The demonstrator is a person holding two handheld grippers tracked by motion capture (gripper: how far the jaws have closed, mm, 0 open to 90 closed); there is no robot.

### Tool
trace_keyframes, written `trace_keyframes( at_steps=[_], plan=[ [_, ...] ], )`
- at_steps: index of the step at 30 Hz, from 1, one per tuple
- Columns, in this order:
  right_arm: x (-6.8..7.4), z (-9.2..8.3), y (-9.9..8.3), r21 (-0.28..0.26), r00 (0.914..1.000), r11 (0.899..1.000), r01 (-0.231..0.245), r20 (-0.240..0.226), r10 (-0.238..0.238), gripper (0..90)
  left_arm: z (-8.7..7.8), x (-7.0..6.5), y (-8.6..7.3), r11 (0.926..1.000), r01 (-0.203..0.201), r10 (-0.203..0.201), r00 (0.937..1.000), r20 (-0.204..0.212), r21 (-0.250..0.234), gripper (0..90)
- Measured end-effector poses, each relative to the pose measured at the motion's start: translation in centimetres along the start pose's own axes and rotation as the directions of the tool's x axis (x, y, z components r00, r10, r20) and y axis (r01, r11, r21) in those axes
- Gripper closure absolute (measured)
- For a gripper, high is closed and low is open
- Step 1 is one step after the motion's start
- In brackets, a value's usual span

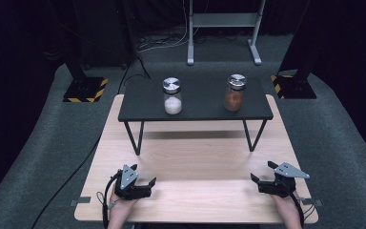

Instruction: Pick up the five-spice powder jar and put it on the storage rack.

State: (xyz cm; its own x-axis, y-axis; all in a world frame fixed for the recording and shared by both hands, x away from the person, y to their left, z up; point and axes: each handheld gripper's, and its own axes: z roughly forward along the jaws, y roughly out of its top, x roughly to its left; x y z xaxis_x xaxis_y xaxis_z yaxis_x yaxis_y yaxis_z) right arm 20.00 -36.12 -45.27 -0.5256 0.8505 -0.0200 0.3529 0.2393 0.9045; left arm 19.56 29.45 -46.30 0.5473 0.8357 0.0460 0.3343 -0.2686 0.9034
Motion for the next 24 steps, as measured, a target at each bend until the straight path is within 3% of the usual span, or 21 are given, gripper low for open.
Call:
trace_keyframes(
  at_steps=[24],
  plan=[
    [0.03,0.04,0.12,0.009,1.0,1.0,0.006,0.003,-0.006,9.4,0.05,0.13,-0.01,1.0,0.002,-0.002,1.0,0.003,-0.002,8.6]
  ],
)
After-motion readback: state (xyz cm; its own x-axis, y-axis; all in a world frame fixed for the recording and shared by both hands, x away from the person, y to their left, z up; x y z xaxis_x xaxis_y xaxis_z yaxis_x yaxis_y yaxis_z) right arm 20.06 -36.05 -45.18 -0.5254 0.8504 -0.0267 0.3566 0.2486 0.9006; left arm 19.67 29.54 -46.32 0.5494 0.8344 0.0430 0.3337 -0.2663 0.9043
